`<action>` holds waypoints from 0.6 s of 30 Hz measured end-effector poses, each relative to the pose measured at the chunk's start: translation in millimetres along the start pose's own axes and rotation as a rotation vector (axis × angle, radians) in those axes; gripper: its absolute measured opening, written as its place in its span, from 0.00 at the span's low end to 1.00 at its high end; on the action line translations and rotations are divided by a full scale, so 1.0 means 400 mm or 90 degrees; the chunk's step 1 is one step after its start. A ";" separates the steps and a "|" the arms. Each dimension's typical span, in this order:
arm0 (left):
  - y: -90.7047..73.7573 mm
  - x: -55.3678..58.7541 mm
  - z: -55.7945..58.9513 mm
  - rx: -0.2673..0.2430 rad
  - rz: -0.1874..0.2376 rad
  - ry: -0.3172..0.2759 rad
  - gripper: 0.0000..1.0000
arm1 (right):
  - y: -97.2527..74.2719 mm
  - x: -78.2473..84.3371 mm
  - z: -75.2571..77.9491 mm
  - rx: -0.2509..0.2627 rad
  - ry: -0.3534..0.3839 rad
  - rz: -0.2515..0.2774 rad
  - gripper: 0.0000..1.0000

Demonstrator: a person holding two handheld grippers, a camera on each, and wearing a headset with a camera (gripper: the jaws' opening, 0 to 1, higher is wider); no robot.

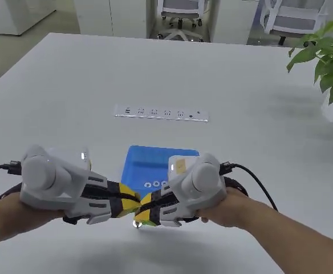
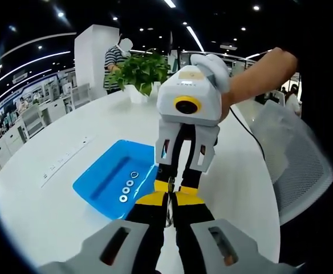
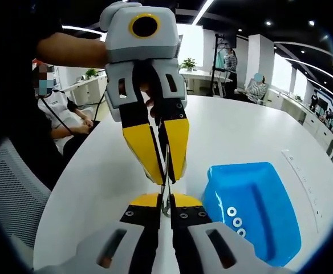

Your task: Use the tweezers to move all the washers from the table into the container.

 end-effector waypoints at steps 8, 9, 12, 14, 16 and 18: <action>-0.003 0.001 0.003 0.003 -0.002 -0.001 0.08 | 0.002 -0.001 -0.005 -0.003 -0.005 0.001 0.06; -0.004 0.000 0.005 0.002 -0.003 -0.001 0.08 | 0.003 -0.001 -0.006 -0.003 -0.005 0.000 0.06; -0.006 0.001 0.005 0.002 -0.004 -0.001 0.08 | 0.004 -0.002 -0.007 -0.003 -0.009 -0.002 0.06; -0.008 0.002 0.006 0.002 -0.004 0.001 0.08 | 0.005 -0.003 -0.008 -0.003 -0.009 -0.002 0.06; -0.009 0.002 0.006 0.001 -0.004 0.002 0.08 | 0.005 -0.003 -0.008 -0.003 -0.009 -0.002 0.06; -0.010 0.002 0.005 0.001 -0.004 0.001 0.08 | 0.005 -0.003 -0.008 -0.003 -0.010 -0.003 0.06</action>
Point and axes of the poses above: the centre of the closed fingertips' face, and the gripper's own axes: y roughly forward along the fingers, z roughly to its right, x roughly out of its underside, the point moved 9 cm from there along -y, roughly backward along the fingers, and after that the axes turned 15 degrees about -x, right-handed, at the moved point
